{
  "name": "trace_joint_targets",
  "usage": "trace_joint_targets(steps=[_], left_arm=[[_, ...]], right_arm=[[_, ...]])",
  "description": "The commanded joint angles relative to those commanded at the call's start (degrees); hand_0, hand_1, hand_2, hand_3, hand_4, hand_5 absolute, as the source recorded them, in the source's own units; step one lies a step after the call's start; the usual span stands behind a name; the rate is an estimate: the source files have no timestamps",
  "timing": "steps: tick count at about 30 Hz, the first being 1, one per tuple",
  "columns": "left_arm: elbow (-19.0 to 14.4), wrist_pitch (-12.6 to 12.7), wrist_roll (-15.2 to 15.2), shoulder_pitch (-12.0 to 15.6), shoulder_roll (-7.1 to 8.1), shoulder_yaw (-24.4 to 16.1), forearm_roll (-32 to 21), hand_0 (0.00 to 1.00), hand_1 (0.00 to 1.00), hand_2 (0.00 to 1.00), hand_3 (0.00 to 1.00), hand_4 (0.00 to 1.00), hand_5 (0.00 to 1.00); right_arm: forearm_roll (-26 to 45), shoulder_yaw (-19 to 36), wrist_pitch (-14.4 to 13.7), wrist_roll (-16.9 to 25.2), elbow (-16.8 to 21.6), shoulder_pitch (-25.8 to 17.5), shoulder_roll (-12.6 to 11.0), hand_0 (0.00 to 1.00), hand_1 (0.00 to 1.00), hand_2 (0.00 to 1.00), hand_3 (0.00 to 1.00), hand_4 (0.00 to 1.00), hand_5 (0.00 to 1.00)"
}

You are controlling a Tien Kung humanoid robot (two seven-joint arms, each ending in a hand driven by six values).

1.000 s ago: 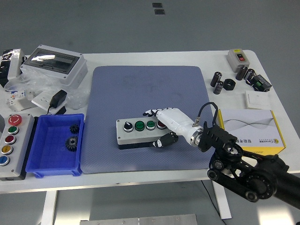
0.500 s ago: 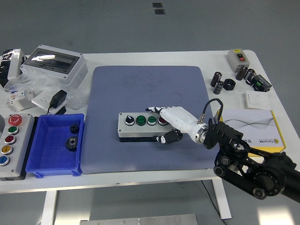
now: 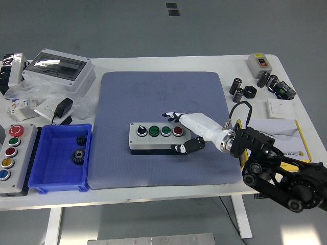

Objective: Pick up the button,place it on the desk,press the button,press the button

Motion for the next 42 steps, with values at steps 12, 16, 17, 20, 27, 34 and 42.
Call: trace_joint_targets(steps=[12,16,17,20,27,34,42], left_arm=[[0.0,0.2,0.1,0.2,-0.2,-0.2,-0.4,0.615,0.509,0.52,0.589,0.609,0.138],[0.0,0.3,0.1,0.2,-0.12,-0.1,-0.8,0.615,0.51,0.518,0.588,0.61,0.137],[0.0,0.3,0.1,0.2,-0.1,-0.1,-0.9,0.615,0.51,0.518,0.588,0.61,0.137],[0.0,0.4,0.1,0.3,-0.06,0.0,-1.1,0.615,0.509,0.519,0.588,0.607,0.136],[0.0,0.5,0.2,0.3,0.01,0.0,-1.4,0.615,0.507,0.517,0.588,0.606,0.128],[0.0,0.5,0.2,0.3,0.1,0.1,-1.6,0.616,0.507,0.517,0.587,0.609,0.121],[0.0,0.5,0.1,0.3,0.12,0.2,-1.7,0.616,0.507,0.516,0.588,0.609,0.119]], right_arm=[[8.3,13.5,8.9,-4.1,14.5,-2.8,-10.7,0.821,0.849,0.895,0.998,0.765,0.171],[10.5,15.3,15.4,-9.8,16.4,-0.8,-11.6,0.843,0.883,0.918,0.998,0.694,0.137],[11.6,15.5,17.6,-11.5,16.6,-0.1,-11.6,0.843,0.883,0.918,0.998,0.694,0.137],[13.9,15.5,22.5,-15.3,16.6,1.8,-11.2,0.648,0.739,0.795,0.931,0.483,0.109],[15.9,13.1,28.4,-18.2,14.2,4.8,-8.3,0.09,0.253,0.341,0.788,0.343,0.141],[15.6,10.7,27.6,-18.1,11.6,5.5,-6.1,0.002,0.159,0.258,0.769,0.293,0.131],[15.5,9.9,26.9,-17.9,9.7,5.9,-5.1,0.002,0.132,0.242,0.764,0.26,0.095]])
